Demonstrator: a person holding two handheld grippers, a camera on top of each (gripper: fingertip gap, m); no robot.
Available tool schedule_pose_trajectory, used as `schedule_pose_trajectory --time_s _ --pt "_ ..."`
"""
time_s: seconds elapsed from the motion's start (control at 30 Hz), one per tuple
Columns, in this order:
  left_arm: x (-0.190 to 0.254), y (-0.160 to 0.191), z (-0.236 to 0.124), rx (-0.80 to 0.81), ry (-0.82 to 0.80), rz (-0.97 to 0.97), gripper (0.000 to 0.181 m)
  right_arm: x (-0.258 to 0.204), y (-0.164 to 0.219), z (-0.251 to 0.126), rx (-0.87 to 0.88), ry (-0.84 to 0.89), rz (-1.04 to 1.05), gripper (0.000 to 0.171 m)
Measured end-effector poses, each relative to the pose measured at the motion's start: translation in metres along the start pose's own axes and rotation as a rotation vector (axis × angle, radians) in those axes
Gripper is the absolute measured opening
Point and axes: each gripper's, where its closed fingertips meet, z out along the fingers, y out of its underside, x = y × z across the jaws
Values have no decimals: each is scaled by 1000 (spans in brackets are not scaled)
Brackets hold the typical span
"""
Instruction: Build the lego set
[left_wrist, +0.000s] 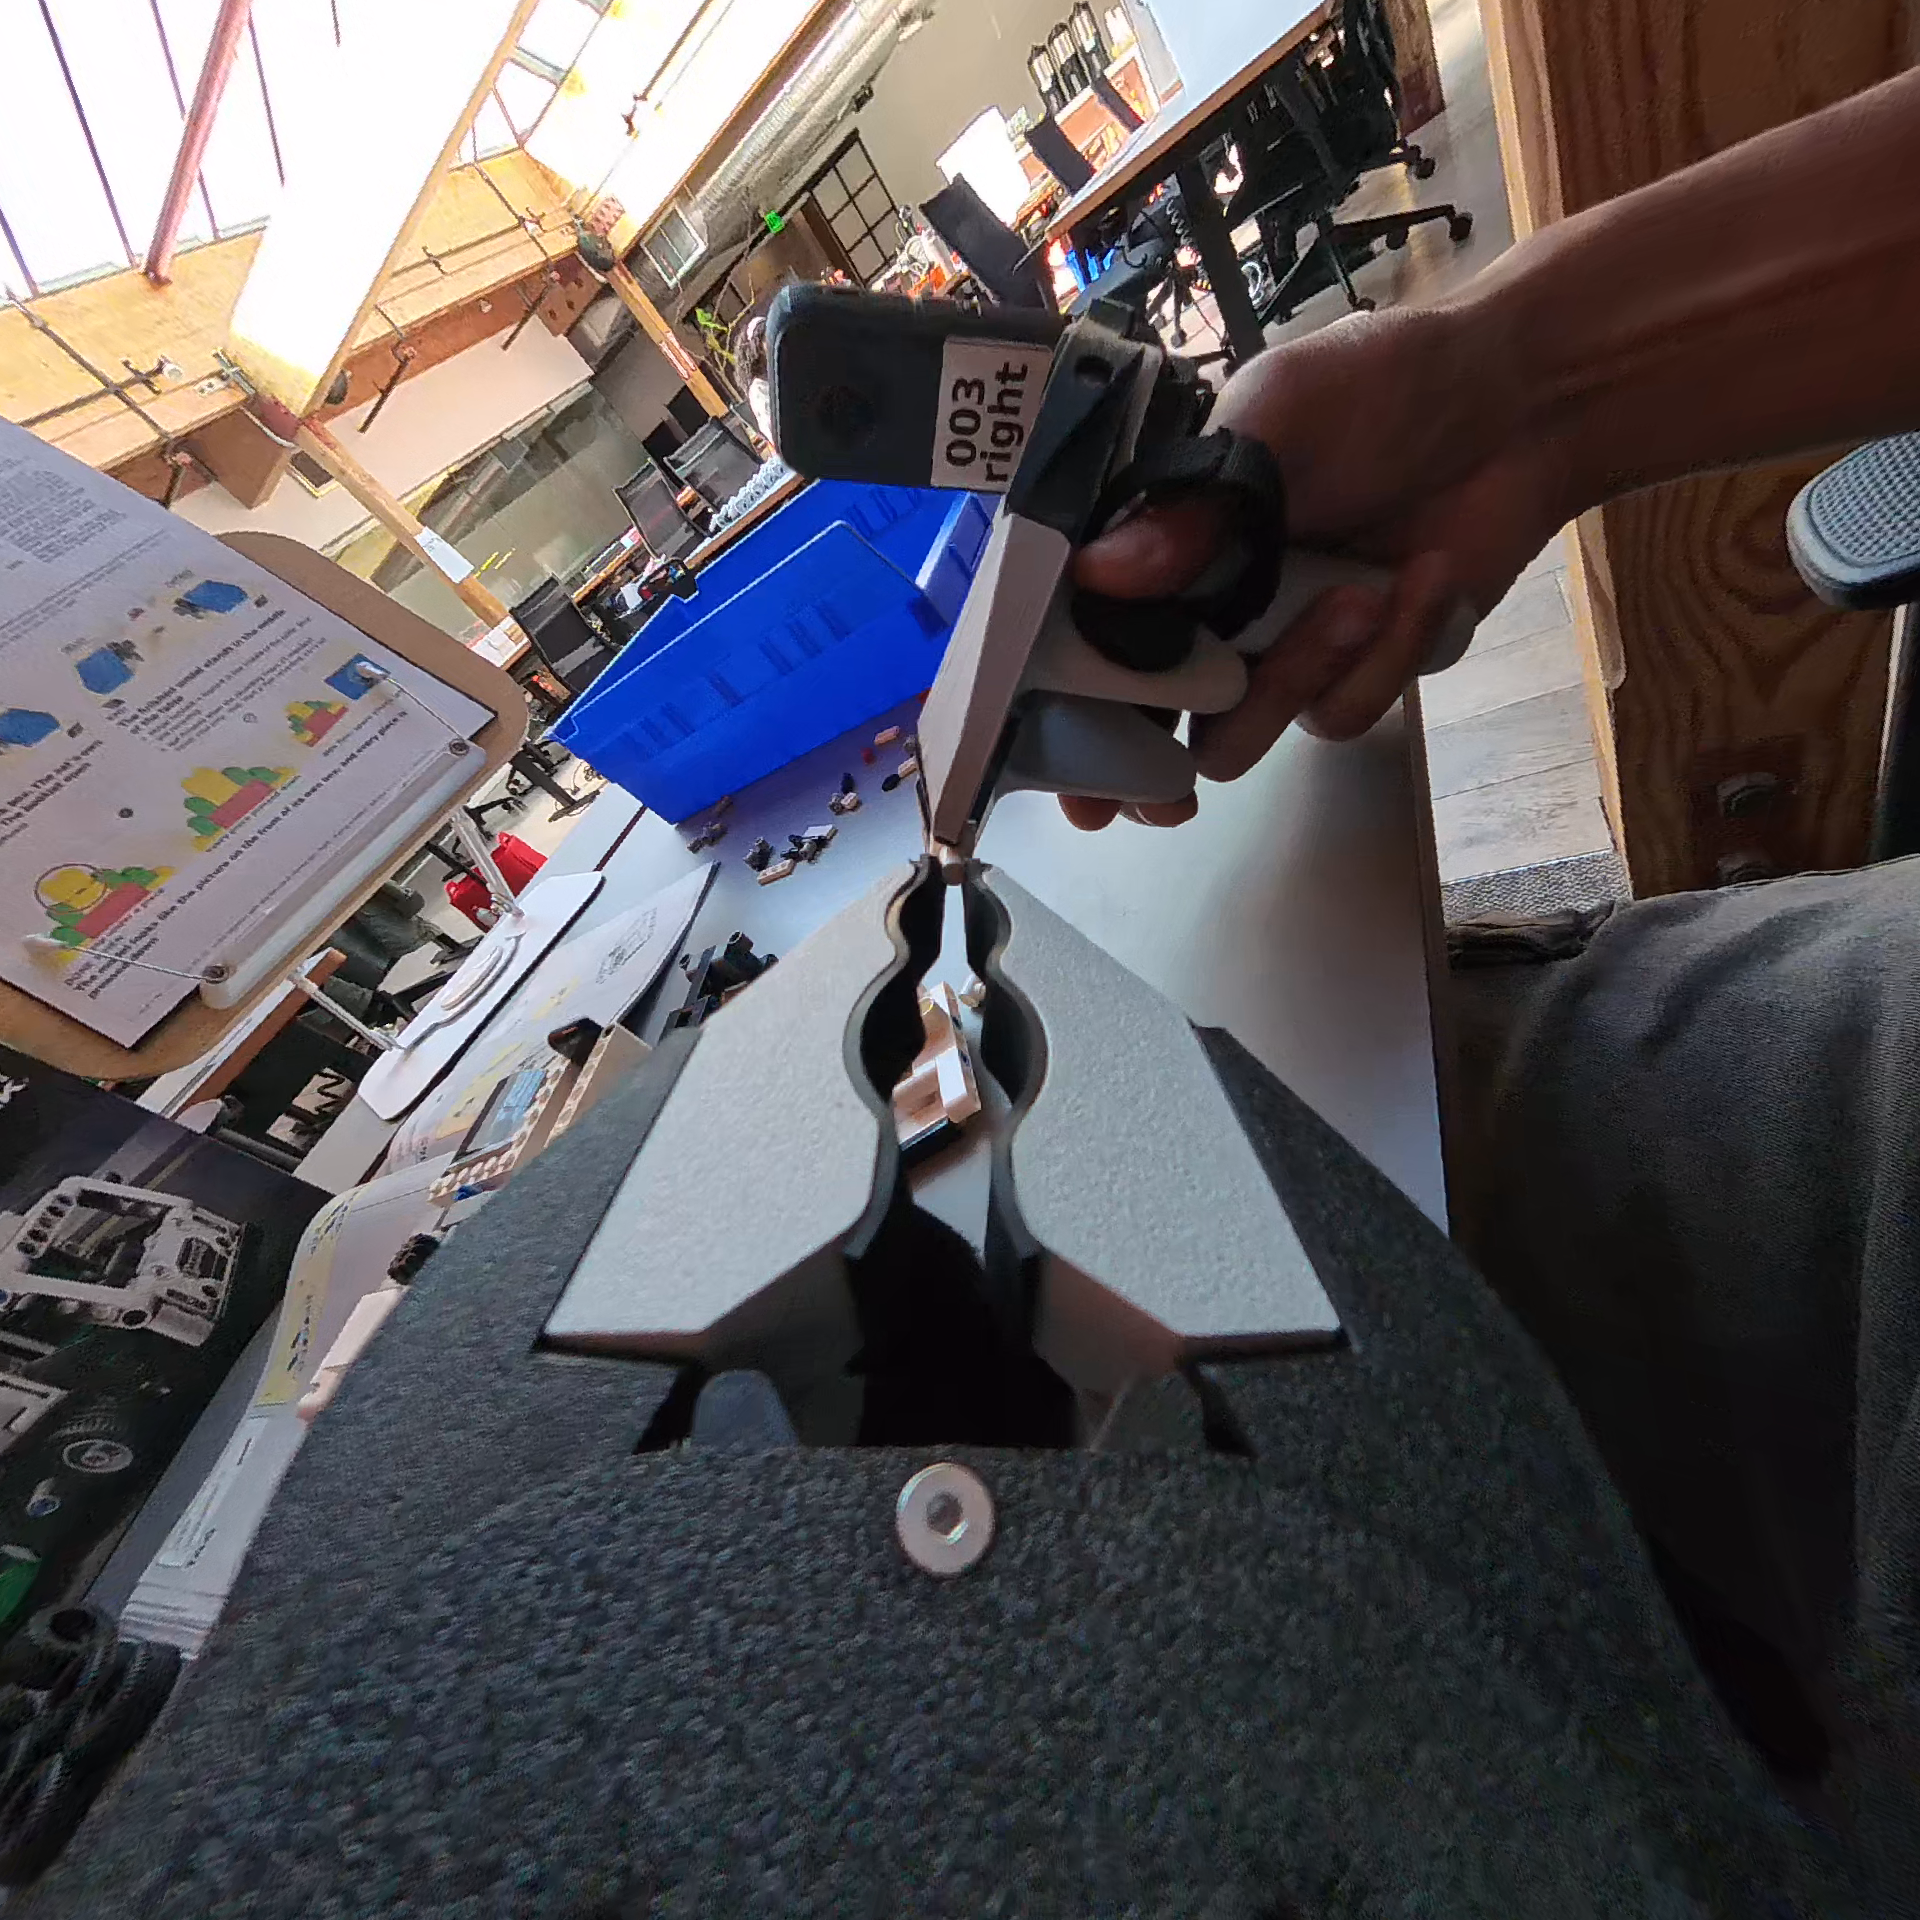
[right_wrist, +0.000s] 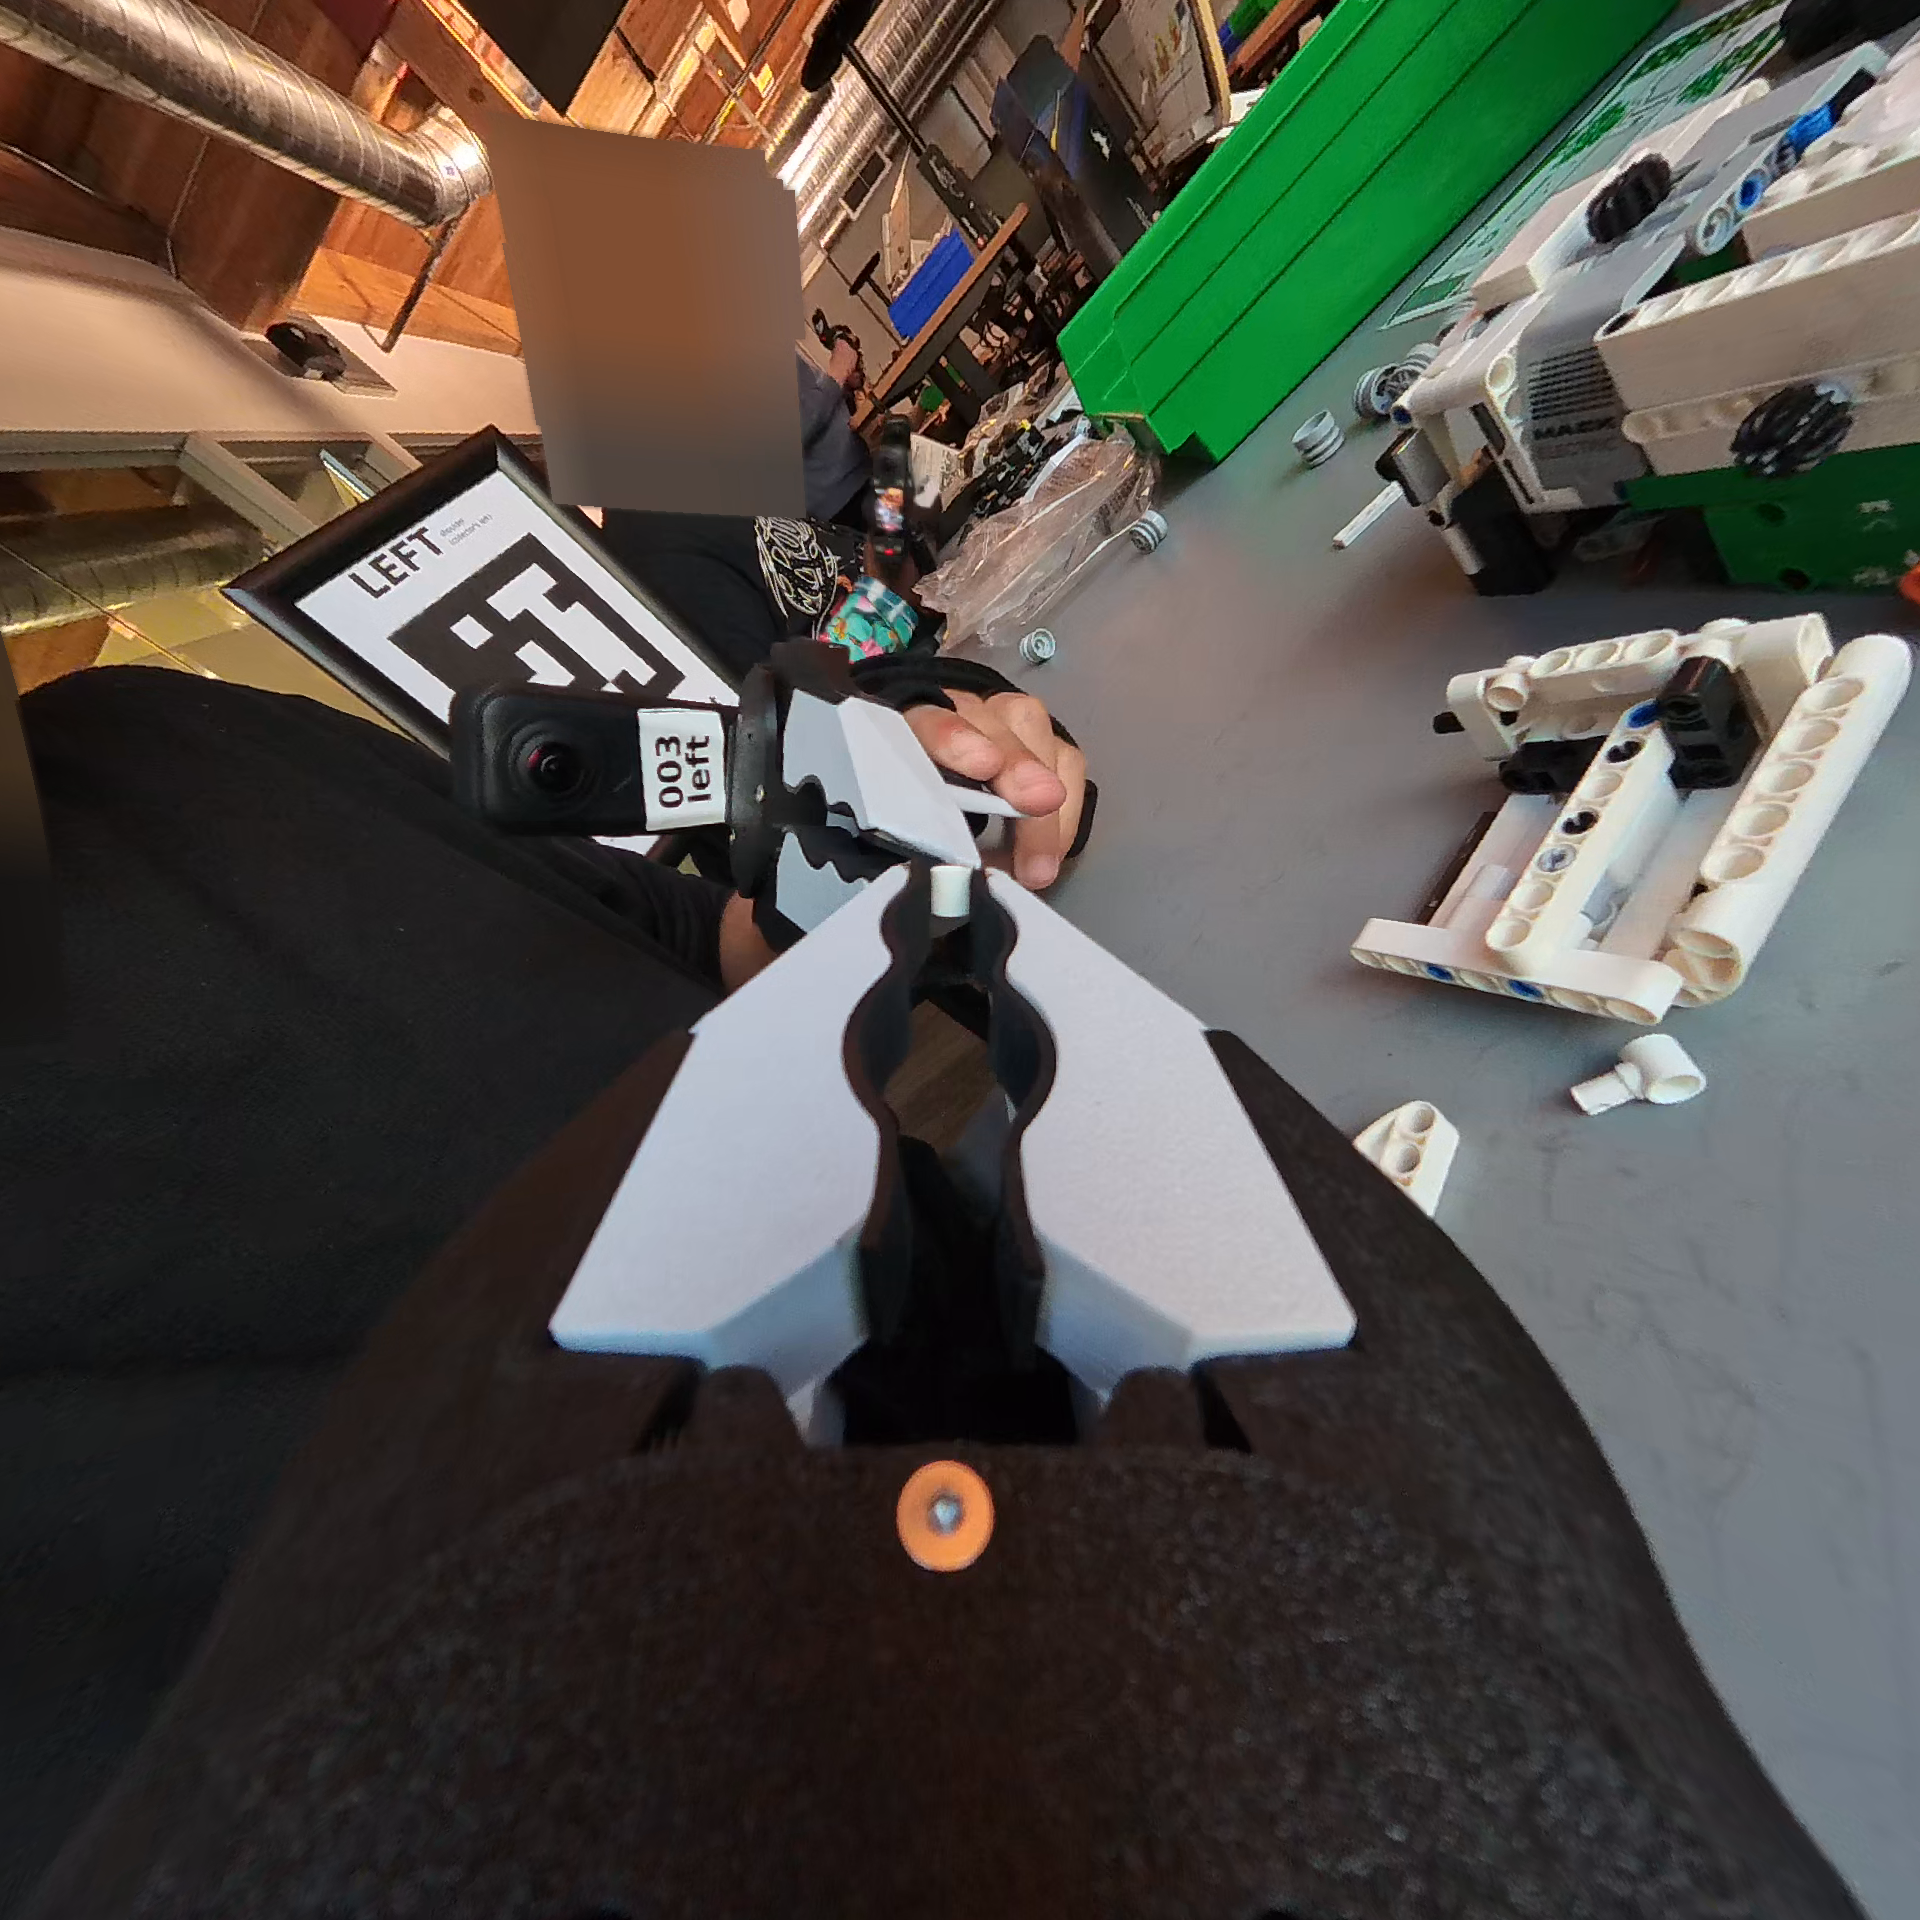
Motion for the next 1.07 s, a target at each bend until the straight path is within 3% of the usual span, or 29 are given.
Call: schedule_pose_trajectory --time_s 0.33,0.47,0.53,0.63,0.7,0.9,1.07 --pt "4 13 12 -76 49 -104 2 14 3 -9 -36 107 -59 6" --pt "9 34 22 -225 81 -85 7 41 -26 -65 47 415 -172 6" --pt "13 42 29 -288 126 -172 14 47 -23 -83 27 476 -177 7" --pt "26 46 38 -369 240 -338 28 41 -17 -89 117 405 -142 7" --pt "36 44 43 -402 293 -406 28 38 -10 -93 181 362 -116 6" --pt "34 63 55 -503 242 -348 36 30 -11 -107 232 311 -114 6" --pt "42 66 55 -539 297 -453 39 26 -13 -110 257 273 -111 6"
